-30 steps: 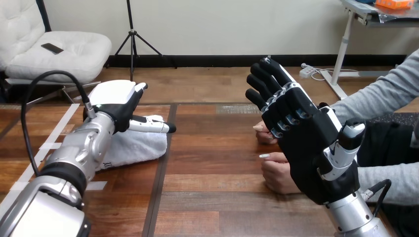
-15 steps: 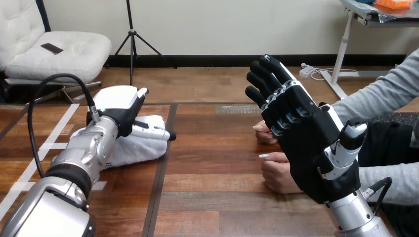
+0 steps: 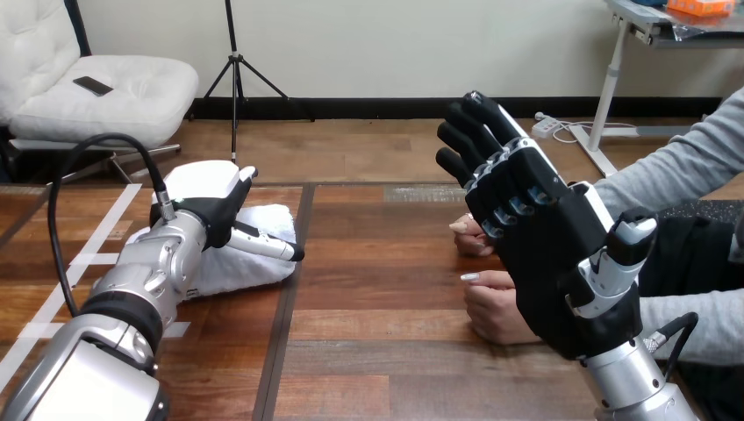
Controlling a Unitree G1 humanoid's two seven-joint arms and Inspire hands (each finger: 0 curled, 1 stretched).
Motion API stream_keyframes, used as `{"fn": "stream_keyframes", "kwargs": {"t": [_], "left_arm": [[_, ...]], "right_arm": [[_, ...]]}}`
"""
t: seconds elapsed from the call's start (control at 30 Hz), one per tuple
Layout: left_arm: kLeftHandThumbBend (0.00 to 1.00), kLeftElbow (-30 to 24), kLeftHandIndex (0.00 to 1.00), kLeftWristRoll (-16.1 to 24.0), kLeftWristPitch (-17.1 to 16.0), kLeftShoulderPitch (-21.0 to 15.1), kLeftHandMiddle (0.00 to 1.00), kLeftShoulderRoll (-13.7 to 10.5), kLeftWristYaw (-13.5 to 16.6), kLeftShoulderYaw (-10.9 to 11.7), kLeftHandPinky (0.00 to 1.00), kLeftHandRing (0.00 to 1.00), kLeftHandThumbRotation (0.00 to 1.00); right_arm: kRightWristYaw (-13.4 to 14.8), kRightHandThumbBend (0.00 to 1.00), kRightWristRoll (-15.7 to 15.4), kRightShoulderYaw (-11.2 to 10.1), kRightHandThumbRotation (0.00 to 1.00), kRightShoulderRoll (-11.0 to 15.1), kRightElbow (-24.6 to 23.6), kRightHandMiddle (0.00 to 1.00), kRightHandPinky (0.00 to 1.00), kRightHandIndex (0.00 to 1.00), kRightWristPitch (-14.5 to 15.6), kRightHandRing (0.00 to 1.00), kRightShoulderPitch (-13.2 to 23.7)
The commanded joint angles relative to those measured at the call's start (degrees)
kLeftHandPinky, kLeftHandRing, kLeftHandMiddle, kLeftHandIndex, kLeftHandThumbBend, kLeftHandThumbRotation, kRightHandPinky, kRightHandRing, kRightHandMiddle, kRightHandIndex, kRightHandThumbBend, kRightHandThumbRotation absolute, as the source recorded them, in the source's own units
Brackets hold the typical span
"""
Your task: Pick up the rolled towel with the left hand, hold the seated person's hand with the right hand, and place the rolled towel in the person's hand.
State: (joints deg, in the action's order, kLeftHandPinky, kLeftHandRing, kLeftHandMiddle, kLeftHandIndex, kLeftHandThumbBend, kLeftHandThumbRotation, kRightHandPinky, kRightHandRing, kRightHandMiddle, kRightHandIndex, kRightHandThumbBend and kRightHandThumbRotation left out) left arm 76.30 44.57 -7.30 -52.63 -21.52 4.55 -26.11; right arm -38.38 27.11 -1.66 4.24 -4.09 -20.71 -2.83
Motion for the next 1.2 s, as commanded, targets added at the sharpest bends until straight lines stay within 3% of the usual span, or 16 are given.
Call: {"fn": "stream_keyframes", "kwargs": {"t": [0.0, 0.3, 0.6, 1.17], "left_arm": [[1.00, -0.1, 0.96, -0.6, 0.3, -4.6, 1.00, 0.2, -0.3, -0.6, 0.95, 0.99, 0.66], [1.00, 0.1, 0.97, -0.4, 1.3, -4.8, 1.00, 0.5, -2.3, -0.9, 0.97, 0.99, 0.61], [1.00, 0.1, 0.97, -0.8, 2.3, -4.5, 1.00, 0.8, -4.6, -0.9, 0.99, 1.00, 0.45], [1.00, 0.0, 0.97, -1.1, 3.0, -4.1, 0.99, 0.9, -6.7, -0.7, 0.99, 0.99, 0.40]], "right_arm": [[0.0, 0.98, 0.9, 0.5, 1.00, -0.4, -2.9, 0.95, 0.98, 0.93, -0.9, 0.97, 1.7], [0.2, 0.97, 0.8, 0.7, 1.00, -0.2, -3.5, 0.95, 0.98, 0.93, -1.0, 0.97, 1.4], [-0.3, 0.96, 1.3, 0.7, 1.00, -0.2, -3.8, 0.95, 0.95, 0.92, -1.8, 0.95, 1.4], [0.2, 0.97, 1.8, 0.8, 1.00, -0.2, -5.5, 0.94, 0.92, 0.91, -1.1, 0.94, 0.8]]}}
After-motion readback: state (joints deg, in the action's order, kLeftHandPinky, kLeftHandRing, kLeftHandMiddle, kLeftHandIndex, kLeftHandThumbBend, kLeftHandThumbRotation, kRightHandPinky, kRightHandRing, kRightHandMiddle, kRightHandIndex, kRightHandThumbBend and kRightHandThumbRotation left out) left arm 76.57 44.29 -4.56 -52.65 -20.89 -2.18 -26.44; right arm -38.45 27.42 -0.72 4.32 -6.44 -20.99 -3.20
